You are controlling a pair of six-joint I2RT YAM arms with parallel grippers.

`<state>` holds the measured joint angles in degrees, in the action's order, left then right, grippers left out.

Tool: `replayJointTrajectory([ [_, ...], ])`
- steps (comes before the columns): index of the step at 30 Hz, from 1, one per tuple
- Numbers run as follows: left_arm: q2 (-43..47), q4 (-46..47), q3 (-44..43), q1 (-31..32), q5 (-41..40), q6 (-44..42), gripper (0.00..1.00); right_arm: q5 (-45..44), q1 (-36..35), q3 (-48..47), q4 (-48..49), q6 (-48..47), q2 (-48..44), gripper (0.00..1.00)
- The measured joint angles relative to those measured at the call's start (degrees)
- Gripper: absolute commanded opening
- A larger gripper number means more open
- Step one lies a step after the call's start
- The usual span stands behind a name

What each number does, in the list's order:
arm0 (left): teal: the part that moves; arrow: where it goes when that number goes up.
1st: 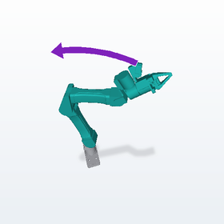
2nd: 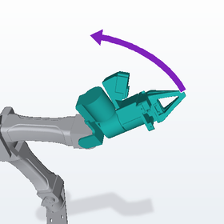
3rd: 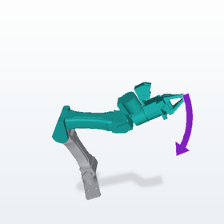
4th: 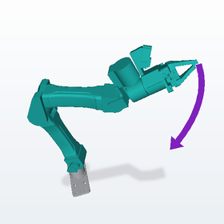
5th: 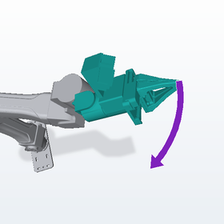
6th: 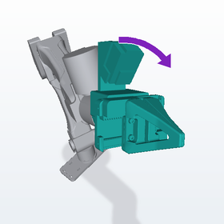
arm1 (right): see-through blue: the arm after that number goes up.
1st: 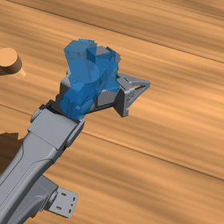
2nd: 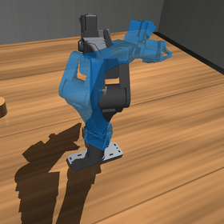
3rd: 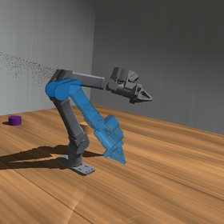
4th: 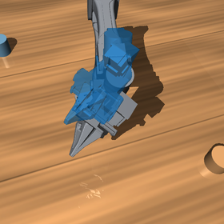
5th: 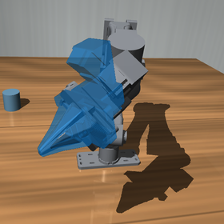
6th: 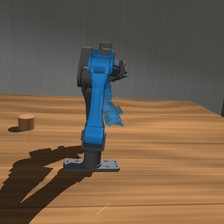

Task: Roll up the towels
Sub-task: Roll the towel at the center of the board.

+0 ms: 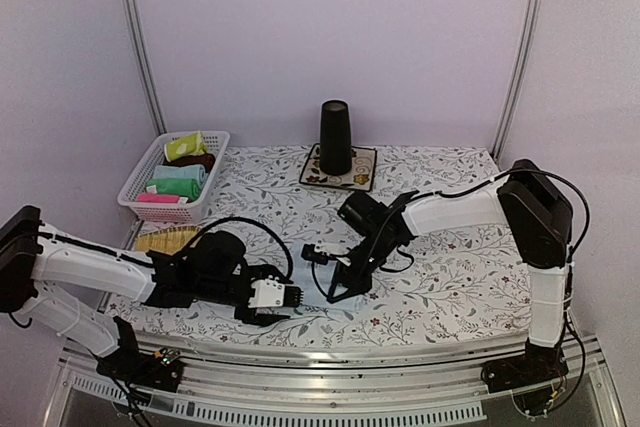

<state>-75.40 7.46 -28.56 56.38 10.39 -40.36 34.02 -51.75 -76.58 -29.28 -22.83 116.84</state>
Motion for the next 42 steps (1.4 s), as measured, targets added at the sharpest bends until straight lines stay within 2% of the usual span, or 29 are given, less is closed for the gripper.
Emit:
replayJointTrajectory([
  [5, -5.0, 2.7, 0.2, 4.0, -4.8, -2.2, 0.70, 6.6, 1.9, -2.3, -2.6, 1.0, 2.6, 0.09],
  [11, -10.8, 7.8, 0.2, 5.6, -10.7, -4.6, 0.68, 10.0, 3.0, -3.9, -5.1, 1.4, 3.9, 0.11],
  [17, -16.3, 12.2, -1.9, 6.1, -15.6, -5.5, 0.46, 11.2, 3.1, -5.7, -7.2, 2.1, 5.5, 0.12],
  [20, -19.0, 13.4, -3.8, 6.3, -17.6, -5.3, 0.27, 11.6, 3.3, -6.1, -7.7, 2.3, 5.8, 0.15],
  [22, -20.3, 13.5, -5.1, 6.3, -18.6, -5.2, 0.11, 11.6, 3.3, -6.1, -7.9, 2.4, 5.9, 0.18],
  [23, -20.6, 13.2, -5.7, 6.3, -18.9, -4.9, 0.02, 11.6, 3.3, -6.2, -8.0, 2.4, 5.9, 0.22],
  [24, -20.8, 12.8, -6.1, 6.3, -19.0, -4.5, 0.00, 11.6, 3.4, -6.2, -8.2, 2.5, 5.9, 0.27],
  [30, -20.9, 8.4, -8.6, 5.9, -16.6, -3.6, 0.00, 11.3, 4.3, -5.9, -8.7, 2.3, 5.0, 0.66],
  [33, -20.6, 4.0, -11.0, 4.3, -11.9, -2.2, 0.00, 9.0, 5.2, -3.3, -7.8, 2.2, 1.7, 0.78],
  [36, -20.6, -0.6, -13.4, 2.6, -6.7, -0.5, 0.00, 6.1, 6.8, 0.8, -6.4, 1.4, -4.0, 0.84],
  [42, -22.8, -11.7, -20.9, -3.3, 6.1, 3.0, 0.00, -2.2, 8.0, 12.3, 0.0, -1.6, -19.6, 0.85],
])
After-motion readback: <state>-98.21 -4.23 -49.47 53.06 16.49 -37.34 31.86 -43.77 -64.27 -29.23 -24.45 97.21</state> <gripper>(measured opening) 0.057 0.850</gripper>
